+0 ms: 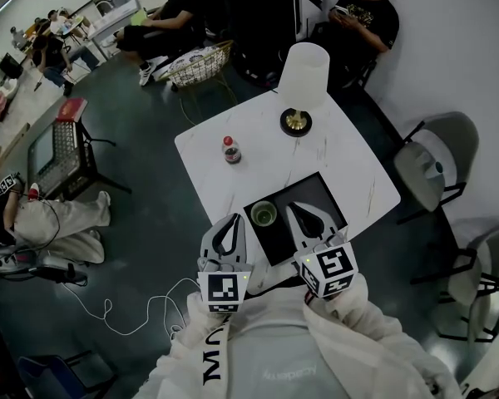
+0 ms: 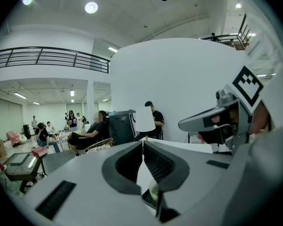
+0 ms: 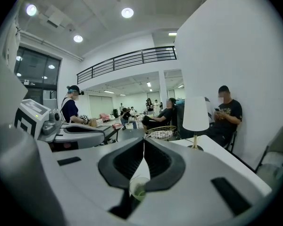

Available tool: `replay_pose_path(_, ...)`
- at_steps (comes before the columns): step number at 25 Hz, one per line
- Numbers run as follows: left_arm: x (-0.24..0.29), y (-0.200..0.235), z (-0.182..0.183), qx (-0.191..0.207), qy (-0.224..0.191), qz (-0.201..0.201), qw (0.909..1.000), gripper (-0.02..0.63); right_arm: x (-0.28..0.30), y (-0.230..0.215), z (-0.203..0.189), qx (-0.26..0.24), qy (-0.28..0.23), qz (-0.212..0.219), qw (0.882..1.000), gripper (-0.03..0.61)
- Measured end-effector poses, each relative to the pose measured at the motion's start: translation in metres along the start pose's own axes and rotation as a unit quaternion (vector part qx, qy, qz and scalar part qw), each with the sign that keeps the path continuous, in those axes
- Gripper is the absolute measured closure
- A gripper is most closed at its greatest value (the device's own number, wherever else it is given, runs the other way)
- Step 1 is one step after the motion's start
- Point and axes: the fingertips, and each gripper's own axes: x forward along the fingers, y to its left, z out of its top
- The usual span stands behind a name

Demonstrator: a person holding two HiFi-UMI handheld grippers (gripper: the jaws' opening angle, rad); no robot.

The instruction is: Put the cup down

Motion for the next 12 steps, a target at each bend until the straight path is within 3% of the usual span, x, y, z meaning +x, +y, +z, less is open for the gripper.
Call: replay_pose_path(12,-0.014,-0.004,-0.005,-0.001,0.000,-0.011,0.9999,0.598,-0.009,0.012,-0.002,0.000,0.000,-0.011,1.000,0.571)
